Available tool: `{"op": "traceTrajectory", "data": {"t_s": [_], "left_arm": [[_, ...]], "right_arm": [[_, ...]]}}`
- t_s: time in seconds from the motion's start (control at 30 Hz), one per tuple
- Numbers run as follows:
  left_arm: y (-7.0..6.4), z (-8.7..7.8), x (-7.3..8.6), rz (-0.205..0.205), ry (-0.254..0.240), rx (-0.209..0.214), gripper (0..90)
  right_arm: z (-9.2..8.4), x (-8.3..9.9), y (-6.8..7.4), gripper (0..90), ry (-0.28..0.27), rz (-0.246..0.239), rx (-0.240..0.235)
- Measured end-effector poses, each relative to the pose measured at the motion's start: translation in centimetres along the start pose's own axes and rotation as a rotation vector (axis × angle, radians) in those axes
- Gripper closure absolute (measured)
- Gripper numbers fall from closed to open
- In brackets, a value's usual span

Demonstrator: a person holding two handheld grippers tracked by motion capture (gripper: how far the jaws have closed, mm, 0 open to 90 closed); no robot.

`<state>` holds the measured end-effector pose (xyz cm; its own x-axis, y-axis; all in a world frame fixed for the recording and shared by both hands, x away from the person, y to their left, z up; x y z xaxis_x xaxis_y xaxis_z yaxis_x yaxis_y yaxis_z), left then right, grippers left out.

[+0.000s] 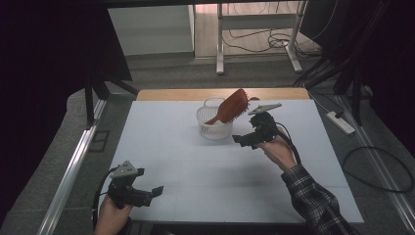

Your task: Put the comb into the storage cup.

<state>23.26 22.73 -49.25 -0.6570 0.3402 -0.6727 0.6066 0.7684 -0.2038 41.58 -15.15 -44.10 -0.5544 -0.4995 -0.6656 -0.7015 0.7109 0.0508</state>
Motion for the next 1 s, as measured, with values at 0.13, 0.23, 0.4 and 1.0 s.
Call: {"op": "traceTrajectory", "data": {"t_s": [0.13, 0.23, 0.4, 1.0], "left_arm": [[0.0, 0.0, 0.0, 0.001, 0.001, -0.001, 0.0], [0.0, 0.0, 0.0, 0.003, 0.001, -0.001, 0.0], [0.0, 0.0, 0.0, 0.003, 0.001, 0.002, 0.0], [0.0, 0.0, 0.0, 0.003, 0.002, 0.006, 0.0]], "right_arm": [[0.2, 0.5, 0.2, 0.0, 0.008, -0.017, -0.002], [0.3, 0.8, 0.2, 0.0, 0.009, -0.014, -0.006], [0.5, 1.4, 0.3, 0.0, 0.008, -0.013, -0.004], [-0.2, 2.5, 1.2, 0.0, 0.006, -0.015, -0.039]]}}
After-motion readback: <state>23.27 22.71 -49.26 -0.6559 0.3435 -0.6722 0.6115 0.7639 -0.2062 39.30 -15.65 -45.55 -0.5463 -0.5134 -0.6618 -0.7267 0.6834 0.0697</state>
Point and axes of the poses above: each handheld gripper's, and its own axes: z roughly forward along the jaws, x roughly out of its underside, y roughly to its left, the point moved 2 cm from there along z, roughly forward along the jaws, and after that the axes turned 5 degrees about y, right-handed, at the moved point
